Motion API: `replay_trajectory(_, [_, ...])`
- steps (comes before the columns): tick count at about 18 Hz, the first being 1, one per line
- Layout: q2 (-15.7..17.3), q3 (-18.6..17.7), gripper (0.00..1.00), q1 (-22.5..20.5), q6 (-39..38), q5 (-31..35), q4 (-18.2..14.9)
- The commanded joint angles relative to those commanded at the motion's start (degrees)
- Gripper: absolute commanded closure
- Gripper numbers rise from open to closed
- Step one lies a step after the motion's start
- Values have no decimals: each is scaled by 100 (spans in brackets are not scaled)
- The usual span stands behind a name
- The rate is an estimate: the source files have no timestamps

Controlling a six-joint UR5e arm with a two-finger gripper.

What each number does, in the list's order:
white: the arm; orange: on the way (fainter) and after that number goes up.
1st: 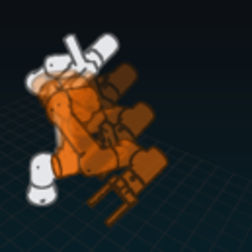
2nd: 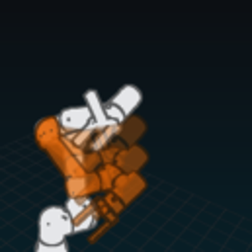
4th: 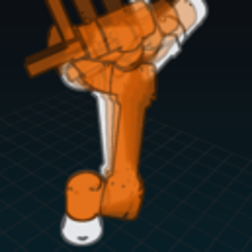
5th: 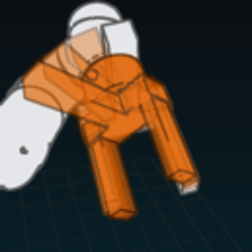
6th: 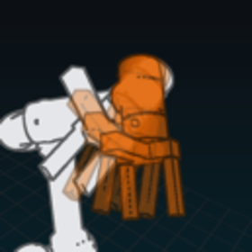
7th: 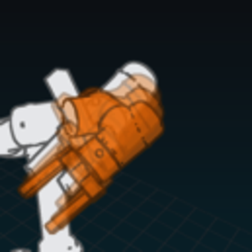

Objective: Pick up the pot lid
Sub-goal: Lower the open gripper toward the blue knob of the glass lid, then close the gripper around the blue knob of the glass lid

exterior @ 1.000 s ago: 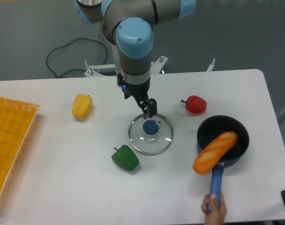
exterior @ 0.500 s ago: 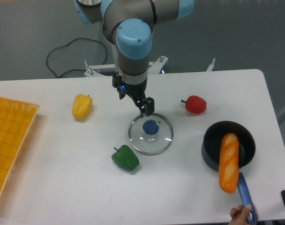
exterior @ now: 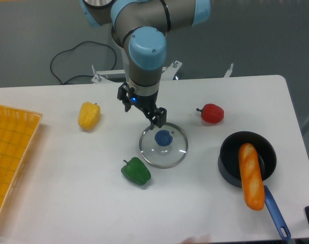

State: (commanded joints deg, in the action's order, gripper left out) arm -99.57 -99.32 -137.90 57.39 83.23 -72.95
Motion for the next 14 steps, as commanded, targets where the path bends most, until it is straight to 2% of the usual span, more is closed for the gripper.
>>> replay_trajectory(2, [-150,61,0,-17,18,97,157])
replay_trajectory(5, [-177,62,0,-105,385,106,395])
replay_trajectory(7, [-299,62,0,-97,1026,245,413])
replay_trajectory(10, [-388,88,0,-97,1221,536,422])
replay_trajectory(13, [-388,149,0,-140,2054,589,422])
replay_trajectory(14, [-388,167,0,-141,2118,589,413])
